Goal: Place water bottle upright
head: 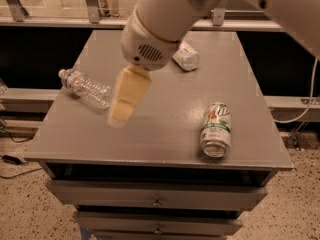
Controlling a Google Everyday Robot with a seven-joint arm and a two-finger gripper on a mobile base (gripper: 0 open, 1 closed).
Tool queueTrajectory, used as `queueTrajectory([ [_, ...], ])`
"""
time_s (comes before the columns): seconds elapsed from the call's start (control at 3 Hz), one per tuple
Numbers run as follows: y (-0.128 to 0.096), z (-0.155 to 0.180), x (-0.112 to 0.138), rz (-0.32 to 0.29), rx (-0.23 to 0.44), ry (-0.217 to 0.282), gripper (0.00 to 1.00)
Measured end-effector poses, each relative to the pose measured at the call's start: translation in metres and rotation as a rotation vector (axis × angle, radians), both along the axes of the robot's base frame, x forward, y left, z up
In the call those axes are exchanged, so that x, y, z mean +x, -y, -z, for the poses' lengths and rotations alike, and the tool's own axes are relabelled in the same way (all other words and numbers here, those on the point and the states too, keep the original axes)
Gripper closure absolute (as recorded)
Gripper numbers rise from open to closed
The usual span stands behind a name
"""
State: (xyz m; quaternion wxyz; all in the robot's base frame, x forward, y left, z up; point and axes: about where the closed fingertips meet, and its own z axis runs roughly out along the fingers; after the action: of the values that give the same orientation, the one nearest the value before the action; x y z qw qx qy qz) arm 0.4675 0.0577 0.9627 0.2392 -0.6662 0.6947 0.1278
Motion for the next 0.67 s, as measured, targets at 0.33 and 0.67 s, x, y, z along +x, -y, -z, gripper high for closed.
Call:
queueTrajectory([
  [0.33,-0.058,-0.001,0.010,-0.013,0.037,-0.020,0.00],
  [0.67,-0.120,0.005,0.029,0.031,0.060,-0.056,0.00],
])
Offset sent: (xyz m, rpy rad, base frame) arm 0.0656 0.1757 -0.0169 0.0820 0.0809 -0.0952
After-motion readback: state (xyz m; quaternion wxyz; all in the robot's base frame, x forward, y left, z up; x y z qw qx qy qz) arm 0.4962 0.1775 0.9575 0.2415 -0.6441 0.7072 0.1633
